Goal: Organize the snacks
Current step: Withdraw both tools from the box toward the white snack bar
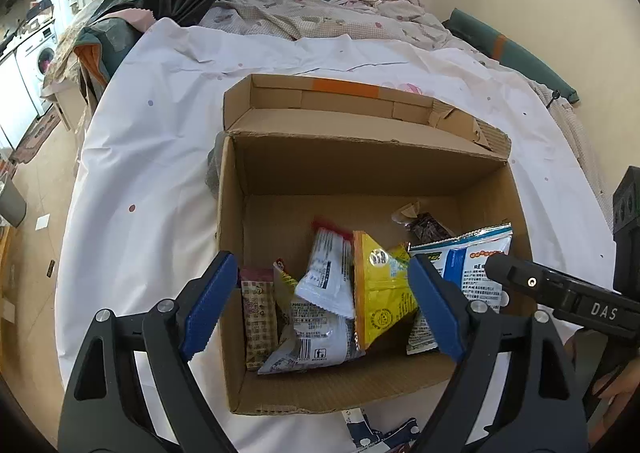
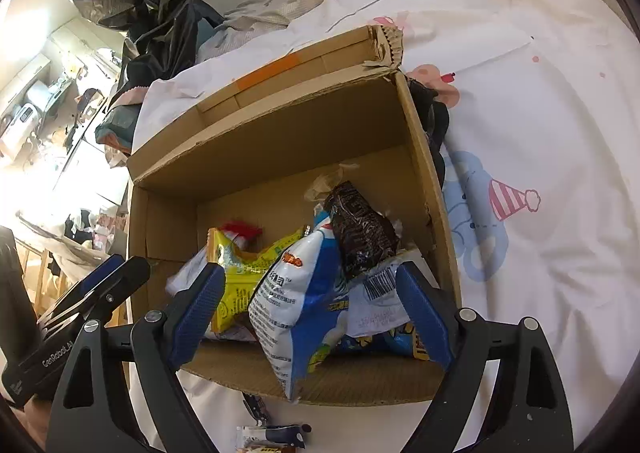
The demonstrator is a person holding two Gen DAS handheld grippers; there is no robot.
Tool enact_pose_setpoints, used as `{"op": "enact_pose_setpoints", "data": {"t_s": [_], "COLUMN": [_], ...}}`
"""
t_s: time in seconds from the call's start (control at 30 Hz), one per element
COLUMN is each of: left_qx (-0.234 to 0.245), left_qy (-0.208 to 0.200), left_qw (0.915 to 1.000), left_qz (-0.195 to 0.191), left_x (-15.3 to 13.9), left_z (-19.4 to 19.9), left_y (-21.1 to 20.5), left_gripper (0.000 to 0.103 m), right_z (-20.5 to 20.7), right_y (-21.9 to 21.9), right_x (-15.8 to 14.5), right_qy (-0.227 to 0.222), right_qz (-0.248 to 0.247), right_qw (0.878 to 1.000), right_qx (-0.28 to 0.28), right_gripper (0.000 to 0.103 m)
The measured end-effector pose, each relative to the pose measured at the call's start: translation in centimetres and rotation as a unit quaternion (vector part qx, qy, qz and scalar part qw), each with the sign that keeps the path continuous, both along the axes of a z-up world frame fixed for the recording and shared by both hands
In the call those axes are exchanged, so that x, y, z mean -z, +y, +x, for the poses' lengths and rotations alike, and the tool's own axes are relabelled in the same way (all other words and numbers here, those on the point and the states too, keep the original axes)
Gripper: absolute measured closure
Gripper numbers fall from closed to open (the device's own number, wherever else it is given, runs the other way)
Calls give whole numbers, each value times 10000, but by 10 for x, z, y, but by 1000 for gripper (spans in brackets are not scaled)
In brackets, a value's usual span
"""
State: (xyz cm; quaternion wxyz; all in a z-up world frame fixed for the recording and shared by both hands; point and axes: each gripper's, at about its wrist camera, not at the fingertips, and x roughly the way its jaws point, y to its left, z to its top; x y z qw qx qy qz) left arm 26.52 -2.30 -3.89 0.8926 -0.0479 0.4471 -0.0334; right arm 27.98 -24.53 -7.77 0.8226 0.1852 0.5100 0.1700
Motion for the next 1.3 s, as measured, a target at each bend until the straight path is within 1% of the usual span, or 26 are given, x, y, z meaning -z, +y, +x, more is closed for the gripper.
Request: {"op": "enact_pose_setpoints", "data": {"t_s": [0.1, 0.17, 0.27, 0.43, 0.57, 0.63, 0.77, 0.87, 1.03, 1.2, 1.3], "left_qx": [3, 6, -20, -86, 50, 40, -108, -159, -329, -506, -539], "left_qy": [-27, -115, -208, -141, -205, -198, -117, -62, 46, 197, 250], "left_qw": [9998, 9995, 9994, 9998, 9993, 9992, 9997, 9996, 9993, 9985, 9982], "left_qz": [192, 292, 274, 147, 318, 346, 204, 226, 158, 11, 33], "left_x": [1, 0, -3, -7, -15, -18, -19, -18, -15, -10, -7], "left_z": [-4, -8, -13, -21, -32, -37, -50, -61, -75, -88, -95], "left_y": [-2, -1, 2, 6, 3, 4, 13, 19, 31, 41, 42], "left_gripper": [18, 18, 18, 18, 18, 18, 18, 18, 18, 18, 18], "right_z": [-2, -7, -16, -27, -41, -45, -54, -64, -80, -98, -105], "right_y": [1, 1, 1, 1, -5, -9, -17, -23, -24, -19, -15], "right_x": [-5, -11, -20, -24, -33, -34, -36, -36, -32, -26, -24], "right_qy": [-75, -185, -314, -314, -401, -385, -358, -334, -176, -37, 17], "right_qz": [-56, -85, -53, -54, -141, -150, -109, -83, 53, 30, -7], "right_qw": [9999, 9998, 9994, 9994, 9990, 9991, 9993, 9994, 9998, 10000, 10000], "right_qx": [-76, -88, -107, -157, -116, -84, 4, 62, 104, 15, -66], "right_gripper": [13, 13, 13, 13, 14, 13, 13, 13, 13, 13, 13]}}
